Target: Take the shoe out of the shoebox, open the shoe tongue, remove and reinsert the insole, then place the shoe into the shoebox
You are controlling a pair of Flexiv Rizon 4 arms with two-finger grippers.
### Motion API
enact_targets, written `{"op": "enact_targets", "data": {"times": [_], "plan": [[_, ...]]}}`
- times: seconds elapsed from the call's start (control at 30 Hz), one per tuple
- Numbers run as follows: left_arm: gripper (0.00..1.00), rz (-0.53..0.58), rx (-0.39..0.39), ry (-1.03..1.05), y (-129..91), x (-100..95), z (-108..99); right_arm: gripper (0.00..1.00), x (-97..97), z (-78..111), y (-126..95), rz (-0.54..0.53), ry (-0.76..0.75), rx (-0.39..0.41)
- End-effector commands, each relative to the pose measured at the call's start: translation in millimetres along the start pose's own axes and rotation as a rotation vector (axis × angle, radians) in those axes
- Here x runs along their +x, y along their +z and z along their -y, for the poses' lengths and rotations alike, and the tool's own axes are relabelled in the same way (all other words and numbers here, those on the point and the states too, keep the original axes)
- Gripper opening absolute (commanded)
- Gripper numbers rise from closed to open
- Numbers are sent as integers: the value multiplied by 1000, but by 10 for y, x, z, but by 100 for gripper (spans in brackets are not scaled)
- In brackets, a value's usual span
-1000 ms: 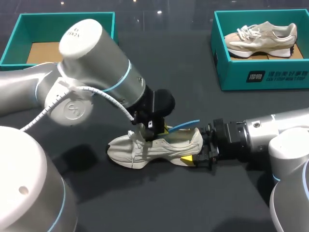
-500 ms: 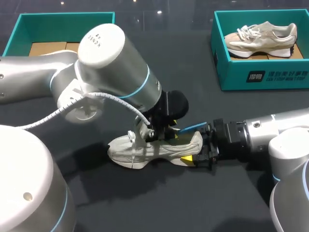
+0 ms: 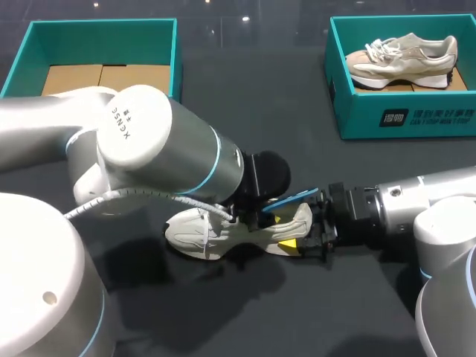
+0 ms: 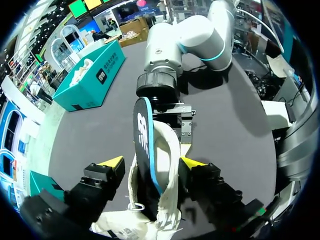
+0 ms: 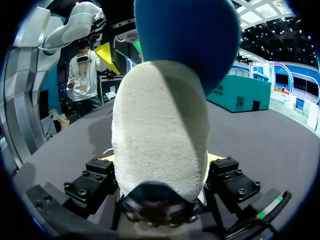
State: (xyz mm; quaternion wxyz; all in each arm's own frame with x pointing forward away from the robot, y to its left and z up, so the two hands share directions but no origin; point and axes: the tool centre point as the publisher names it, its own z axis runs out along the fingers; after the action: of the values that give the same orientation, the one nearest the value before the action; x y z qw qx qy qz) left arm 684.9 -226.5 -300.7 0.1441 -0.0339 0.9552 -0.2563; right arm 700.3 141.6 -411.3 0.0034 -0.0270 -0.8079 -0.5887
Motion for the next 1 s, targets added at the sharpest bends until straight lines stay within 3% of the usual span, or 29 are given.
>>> {"op": "enact_targets", "data": {"times": [0.03,0.17,0.3,0.77,1.0], "plan": [[82,12,45,0,17,12,-72,0,13,7,15,2,0,4],[87,20,81,11,54,11,-96,0,13,7,15,2,0,4],[77,38,106,18,114,16,-103,0,13,7,15,2,0,4],[56,149,145,-13,313,72,50,0,13,7,15,2,0,4],[52,169,145,-51,374,15,81,0,13,7,15,2,0,4]]}}
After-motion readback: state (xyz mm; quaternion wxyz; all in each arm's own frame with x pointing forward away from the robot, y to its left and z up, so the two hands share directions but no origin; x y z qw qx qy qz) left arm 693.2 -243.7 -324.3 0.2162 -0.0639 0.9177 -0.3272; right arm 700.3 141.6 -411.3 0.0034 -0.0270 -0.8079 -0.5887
